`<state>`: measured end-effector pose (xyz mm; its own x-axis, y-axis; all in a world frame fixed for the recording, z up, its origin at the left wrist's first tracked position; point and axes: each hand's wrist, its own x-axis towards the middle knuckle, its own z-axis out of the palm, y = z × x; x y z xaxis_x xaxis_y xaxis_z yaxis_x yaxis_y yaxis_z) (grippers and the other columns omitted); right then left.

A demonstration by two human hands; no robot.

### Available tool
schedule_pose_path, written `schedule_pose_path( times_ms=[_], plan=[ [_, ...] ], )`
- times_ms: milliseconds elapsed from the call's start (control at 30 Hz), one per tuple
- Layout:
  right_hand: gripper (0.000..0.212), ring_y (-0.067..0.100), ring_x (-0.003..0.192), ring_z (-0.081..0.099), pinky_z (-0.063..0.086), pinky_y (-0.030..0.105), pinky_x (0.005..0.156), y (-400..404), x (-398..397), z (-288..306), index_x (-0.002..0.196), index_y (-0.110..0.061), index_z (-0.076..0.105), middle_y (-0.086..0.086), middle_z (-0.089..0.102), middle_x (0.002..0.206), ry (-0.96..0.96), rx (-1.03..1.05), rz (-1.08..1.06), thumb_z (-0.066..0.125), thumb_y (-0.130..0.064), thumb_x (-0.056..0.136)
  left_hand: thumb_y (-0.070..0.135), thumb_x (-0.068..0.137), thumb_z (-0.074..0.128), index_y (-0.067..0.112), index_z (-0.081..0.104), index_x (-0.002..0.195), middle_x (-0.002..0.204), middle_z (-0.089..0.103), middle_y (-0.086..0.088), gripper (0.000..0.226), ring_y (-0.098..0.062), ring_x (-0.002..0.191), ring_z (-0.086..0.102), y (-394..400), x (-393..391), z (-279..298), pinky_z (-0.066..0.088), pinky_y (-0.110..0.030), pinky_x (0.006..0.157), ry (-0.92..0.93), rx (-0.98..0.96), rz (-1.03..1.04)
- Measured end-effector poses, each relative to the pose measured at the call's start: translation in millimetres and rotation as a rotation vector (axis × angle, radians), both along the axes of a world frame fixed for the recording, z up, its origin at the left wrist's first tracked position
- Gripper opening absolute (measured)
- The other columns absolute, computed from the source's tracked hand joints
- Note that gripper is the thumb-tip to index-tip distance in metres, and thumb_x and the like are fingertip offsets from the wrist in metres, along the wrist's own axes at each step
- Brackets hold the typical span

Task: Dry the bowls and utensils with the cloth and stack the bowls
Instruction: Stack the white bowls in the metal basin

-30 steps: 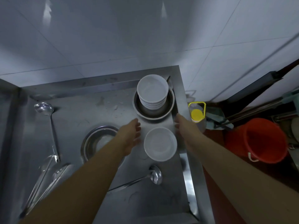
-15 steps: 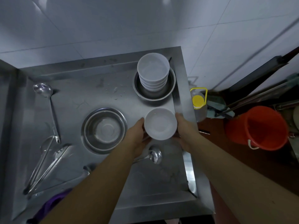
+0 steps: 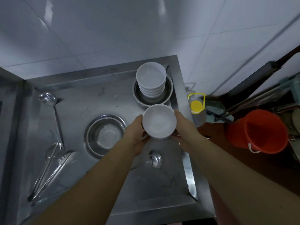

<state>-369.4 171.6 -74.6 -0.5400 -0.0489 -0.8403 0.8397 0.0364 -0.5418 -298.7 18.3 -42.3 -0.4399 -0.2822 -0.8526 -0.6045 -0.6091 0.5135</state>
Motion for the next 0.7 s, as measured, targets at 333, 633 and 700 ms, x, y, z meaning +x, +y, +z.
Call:
schedule_pose_path(
  times_ms=[333, 633, 700],
  plan=[
    [0.045, 0.027, 0.1, 0.072, 0.065, 0.044, 0.081, -43.1, -73.5, 100.1, 0.099, -0.02, 0.068, 0.008, 0.074, 0.111, 0.197, 0.053, 0.084, 0.058, -0.064, 0.097, 0.039, 0.094, 0.064, 0.023, 0.072, 0.109, 0.103, 0.072, -0.001, 0.024, -0.023, 0.098, 0.069, -44.6, -75.2, 82.3, 0.056, -0.032, 0.071, 0.098, -0.131, -0.082],
    [0.057, 0.031, 0.117, 0.063, 0.061, 0.047, 0.093, -79.8, -142.7, 123.1, 0.138, -0.014, 0.059, 0.01, 0.062, 0.133, 0.251, 0.078, 0.145, 0.046, -0.059, 0.106, 0.037, 0.096, 0.063, 0.025, 0.07, 0.113, 0.124, 0.069, -0.007, 0.021, -0.029, 0.113, 0.067, -78.5, -148.8, 104.4, 0.062, -0.037, 0.079, 0.088, -0.171, -0.112],
    [0.057, 0.032, 0.116, 0.063, 0.061, 0.048, 0.095, -82.9, -149.9, 117.7, 0.137, -0.014, 0.058, 0.011, 0.062, 0.131, 0.247, 0.093, 0.159, 0.043, -0.059, 0.106, 0.037, 0.096, 0.063, 0.025, 0.069, 0.113, 0.124, 0.069, -0.007, 0.021, -0.028, 0.112, 0.067, -79.7, -156.7, 101.3, 0.061, -0.038, 0.079, 0.079, -0.166, -0.121]
  ],
)
